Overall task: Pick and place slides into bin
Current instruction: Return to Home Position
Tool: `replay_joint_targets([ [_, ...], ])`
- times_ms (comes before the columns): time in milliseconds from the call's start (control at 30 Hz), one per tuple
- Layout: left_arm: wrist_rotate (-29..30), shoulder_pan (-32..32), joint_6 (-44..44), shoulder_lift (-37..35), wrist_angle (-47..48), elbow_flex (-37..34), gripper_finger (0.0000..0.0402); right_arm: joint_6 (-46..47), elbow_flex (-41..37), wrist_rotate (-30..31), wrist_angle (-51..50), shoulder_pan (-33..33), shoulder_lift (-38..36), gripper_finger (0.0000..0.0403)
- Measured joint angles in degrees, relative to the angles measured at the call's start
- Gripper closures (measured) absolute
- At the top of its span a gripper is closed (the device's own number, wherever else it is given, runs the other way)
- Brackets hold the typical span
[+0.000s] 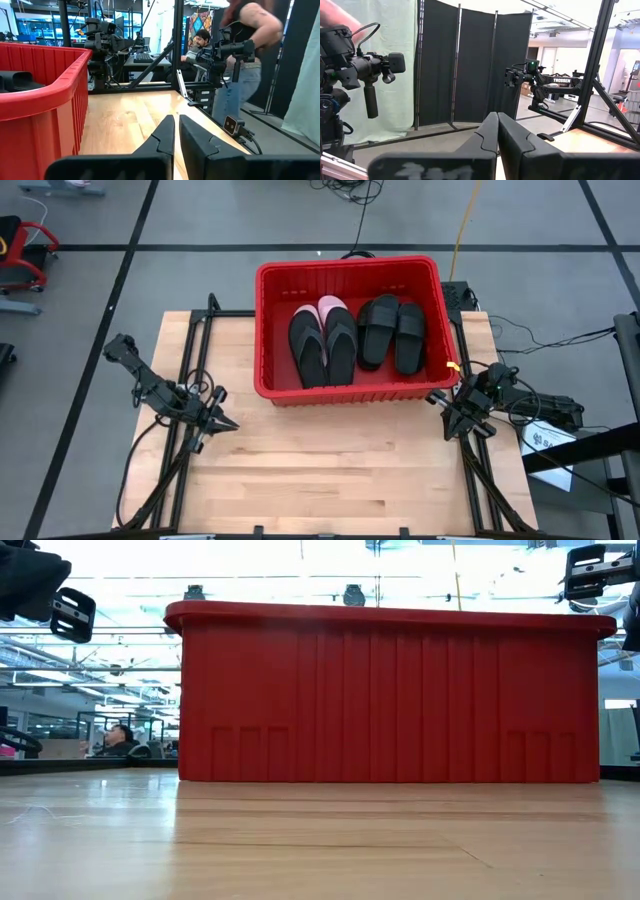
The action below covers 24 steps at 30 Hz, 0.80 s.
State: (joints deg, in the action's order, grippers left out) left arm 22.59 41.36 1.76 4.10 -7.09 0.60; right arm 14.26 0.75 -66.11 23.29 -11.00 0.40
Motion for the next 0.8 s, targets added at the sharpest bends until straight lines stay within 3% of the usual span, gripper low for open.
replay_joint_targets([
  [300, 0.0, 0.0, 0.0, 0.0, -0.01, 0.0, 0.04, 0.0, 0.02, 0.0, 0.0, 0.02, 0.0, 0.0403],
  [800, 0.0, 0.01, 0.0, 0.0, -0.02, 0.02, 0.0376, 0.0, 0.0, -0.01, 0.0, 0.0, 0.0, 0.0403],
])
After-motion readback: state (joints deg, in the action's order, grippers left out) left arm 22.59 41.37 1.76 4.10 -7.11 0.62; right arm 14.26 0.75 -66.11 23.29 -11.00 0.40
